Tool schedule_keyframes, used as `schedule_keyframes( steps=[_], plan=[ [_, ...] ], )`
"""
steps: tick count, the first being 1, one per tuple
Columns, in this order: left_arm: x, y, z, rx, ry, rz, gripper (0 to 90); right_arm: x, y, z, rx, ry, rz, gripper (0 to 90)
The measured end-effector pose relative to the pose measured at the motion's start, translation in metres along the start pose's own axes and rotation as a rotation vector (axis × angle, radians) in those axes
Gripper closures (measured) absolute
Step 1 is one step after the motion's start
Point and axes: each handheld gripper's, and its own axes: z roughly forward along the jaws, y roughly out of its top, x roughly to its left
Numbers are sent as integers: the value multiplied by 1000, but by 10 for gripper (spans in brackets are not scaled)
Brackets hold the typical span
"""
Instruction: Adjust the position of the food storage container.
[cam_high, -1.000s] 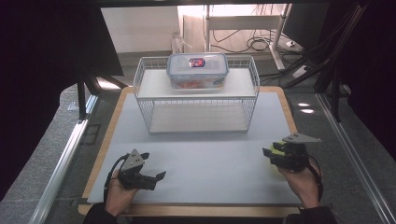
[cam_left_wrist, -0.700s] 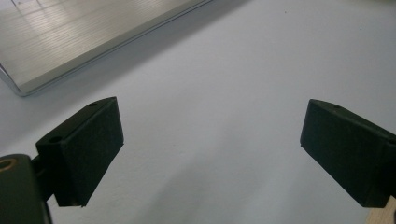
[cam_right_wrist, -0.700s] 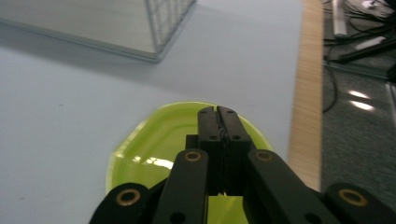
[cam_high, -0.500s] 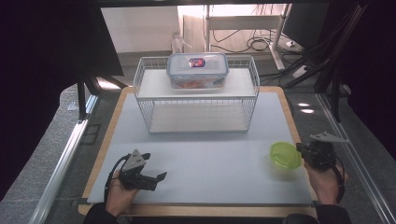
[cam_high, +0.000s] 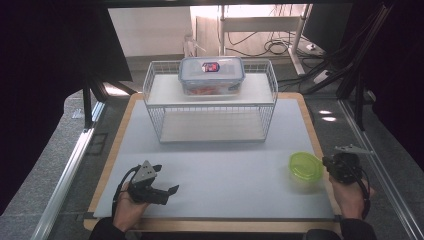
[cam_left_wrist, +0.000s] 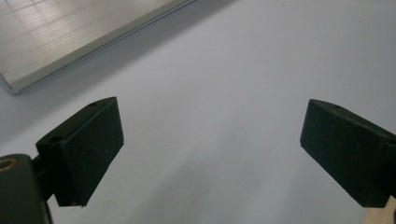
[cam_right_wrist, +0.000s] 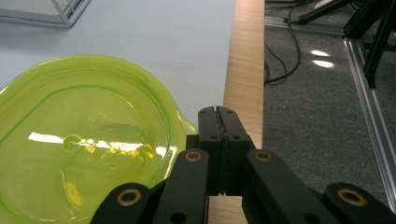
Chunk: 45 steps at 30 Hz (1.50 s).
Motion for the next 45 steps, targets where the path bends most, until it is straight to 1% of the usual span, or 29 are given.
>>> schedule_keyframes(
  steps=[5,9,10,13,16,18,20,22,25,27,29,32,34,36,42,45],
  plan=[
    [-1,0,1,6,-1,4,59,3,1,1,-1,9,10,900],
    [-1,0,1,6,-2,5,59,8,2,3,-4,27,15,900],
    [-1,0,1,6,-3,5,59,10,3,4,-4,38,16,900],
    [-1,1,1,7,-3,8,59,19,5,6,-4,63,5,900],
    [-2,1,1,7,-3,14,59,28,7,8,-3,88,-21,900],
    [-2,1,0,6,-2,15,59,32,8,8,1,84,-35,900],
    [-2,1,0,4,-1,14,60,30,6,6,7,79,-36,897],
    [-2,1,0,3,-2,14,60,28,3,4,15,64,-34,897],
    [-2,1,0,3,-3,15,60,25,-2,-3,10,85,-3,897],
    [-3,1,0,5,-4,17,60,29,-3,-7,9,98,-2,896],
    [-3,2,0,4,-4,18,60,33,-5,-8,14,91,-12,895],
    [-4,2,0,3,-5,20,60,37,-6,-7,22,92,-12,895],
    [-4,2,0,5,-5,20,60,40,-6,-5,28,110,-10,895],
    [-4,2,0,8,-5,23,60,44,-5,-4,27,120,-19,895],
    [-4,2,1,12,-5,28,60,58,-2,0,32,172,-14,895],
    [-4,2,1,13,-6,29,60,67,-1,1,38,211,-18,895]
  ],
)
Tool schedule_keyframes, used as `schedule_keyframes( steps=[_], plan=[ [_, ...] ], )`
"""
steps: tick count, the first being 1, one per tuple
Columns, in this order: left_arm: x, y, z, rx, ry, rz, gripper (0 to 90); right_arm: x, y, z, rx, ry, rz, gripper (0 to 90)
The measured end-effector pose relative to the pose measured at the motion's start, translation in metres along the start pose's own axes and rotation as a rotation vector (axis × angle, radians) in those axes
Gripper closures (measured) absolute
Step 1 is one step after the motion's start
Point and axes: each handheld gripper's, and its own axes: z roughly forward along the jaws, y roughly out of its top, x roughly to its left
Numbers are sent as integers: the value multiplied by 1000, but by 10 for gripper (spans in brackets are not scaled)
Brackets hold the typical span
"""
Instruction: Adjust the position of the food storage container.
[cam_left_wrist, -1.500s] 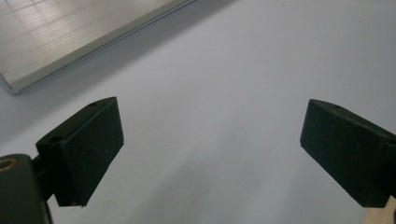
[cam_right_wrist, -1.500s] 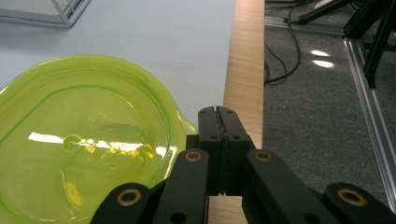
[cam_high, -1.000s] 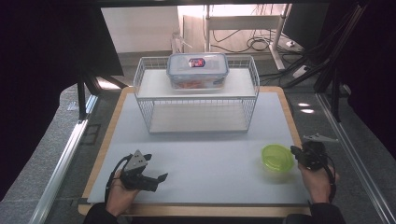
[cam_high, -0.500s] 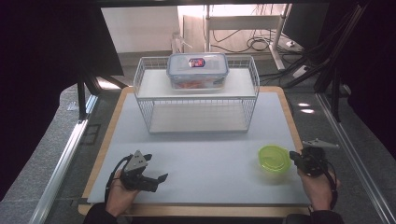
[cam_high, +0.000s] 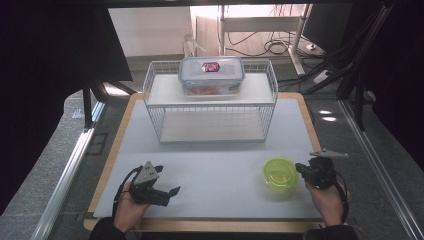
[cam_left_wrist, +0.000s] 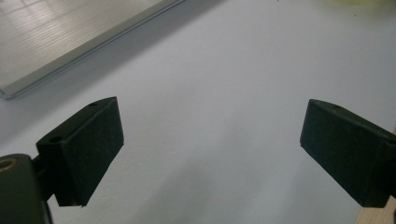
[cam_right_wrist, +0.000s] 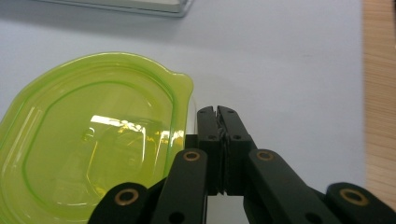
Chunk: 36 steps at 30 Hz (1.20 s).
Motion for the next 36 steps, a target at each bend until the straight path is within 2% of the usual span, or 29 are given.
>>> schedule_keyframes(
  steps=[5,7,10,13,17,27,30,36],
  plan=[
    [0,0,0,2,-2,2,60,11,-1,2,6,45,-16,879],
    [-1,0,0,3,-2,3,60,8,-3,0,5,45,-10,877],
    [-1,0,1,4,-5,0,60,3,-9,-2,23,12,-24,891],
    [-1,0,1,6,-4,1,60,4,-16,-1,44,36,-35,900],
    [-1,0,1,7,-4,3,60,14,-22,4,69,82,-52,900],
    [-1,-1,1,13,-4,6,60,40,-21,21,98,140,-97,900],
    [-1,0,1,14,-5,7,60,46,-21,25,116,160,-92,900],
    [-2,-1,3,21,-8,9,60,59,-17,33,115,198,-103,900]
  ],
)
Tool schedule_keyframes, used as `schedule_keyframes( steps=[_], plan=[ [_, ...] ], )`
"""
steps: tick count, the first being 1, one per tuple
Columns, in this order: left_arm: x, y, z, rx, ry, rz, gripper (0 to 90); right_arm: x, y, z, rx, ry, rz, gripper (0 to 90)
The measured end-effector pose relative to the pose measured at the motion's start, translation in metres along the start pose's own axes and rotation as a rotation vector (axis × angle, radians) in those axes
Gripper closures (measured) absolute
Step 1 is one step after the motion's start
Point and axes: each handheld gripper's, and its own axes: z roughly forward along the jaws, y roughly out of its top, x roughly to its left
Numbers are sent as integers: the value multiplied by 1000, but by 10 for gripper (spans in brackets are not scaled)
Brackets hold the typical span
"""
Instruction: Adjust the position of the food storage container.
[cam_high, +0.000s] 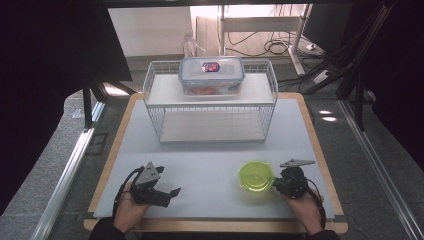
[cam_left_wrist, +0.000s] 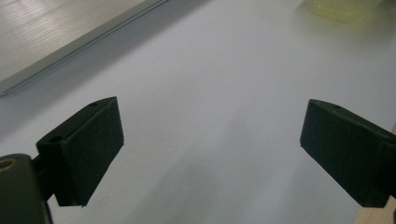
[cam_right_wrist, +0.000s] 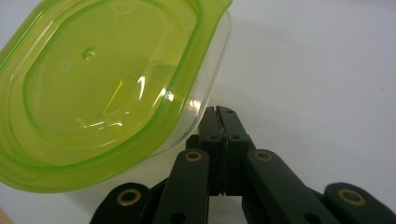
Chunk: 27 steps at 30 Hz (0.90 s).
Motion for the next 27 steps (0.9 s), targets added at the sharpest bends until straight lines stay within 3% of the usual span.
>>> schedule_keyframes(
  steps=[19,27],
  plan=[
    [0,0,0,4,-3,6,60,31,25,34,6,82,-57,900],
    [0,0,0,4,-5,5,60,34,38,46,-6,107,-66,900]
  ],
)
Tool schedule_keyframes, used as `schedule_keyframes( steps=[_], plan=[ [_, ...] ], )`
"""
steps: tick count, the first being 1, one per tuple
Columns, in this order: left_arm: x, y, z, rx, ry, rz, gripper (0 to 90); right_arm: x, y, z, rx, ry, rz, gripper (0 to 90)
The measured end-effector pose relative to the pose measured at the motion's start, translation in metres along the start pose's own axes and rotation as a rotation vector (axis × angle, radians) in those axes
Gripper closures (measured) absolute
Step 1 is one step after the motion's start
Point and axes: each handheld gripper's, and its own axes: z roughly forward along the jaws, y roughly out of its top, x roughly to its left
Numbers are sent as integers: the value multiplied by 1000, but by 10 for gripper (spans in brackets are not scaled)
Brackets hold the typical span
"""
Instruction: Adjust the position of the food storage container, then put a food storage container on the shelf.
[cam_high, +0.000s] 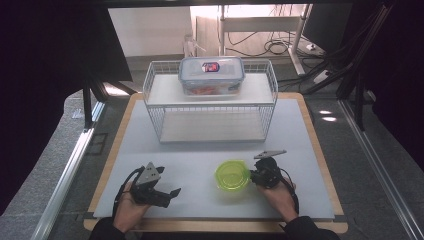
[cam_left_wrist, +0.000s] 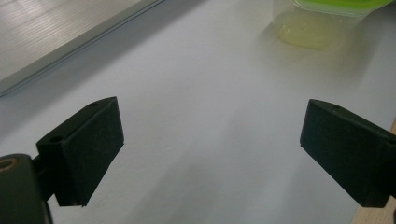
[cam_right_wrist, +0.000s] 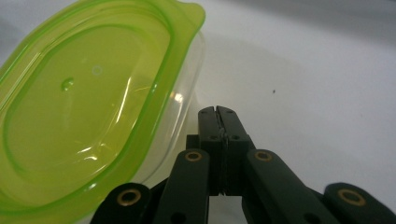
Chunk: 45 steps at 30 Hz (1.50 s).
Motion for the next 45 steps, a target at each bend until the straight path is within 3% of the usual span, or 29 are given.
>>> schedule_keyframes(
  steps=[10,17,22,30,40,45],
  plan=[
    [0,0,0,3,4,6,60,-1,15,14,4,-11,-22,900],
    [1,-1,0,7,4,6,60,-5,15,7,-8,-51,-54,842],
    [0,-1,0,13,8,9,60,-10,14,-5,-38,-70,-76,744],
    [2,-2,-1,30,31,23,65,-12,8,-25,-79,-103,-122,462],
    [0,-3,1,45,52,52,64,-13,1,-34,-72,-132,-155,286],
    [0,-3,1,44,51,50,64,-15,1,-38,-97,-126,-146,169]
  ],
)
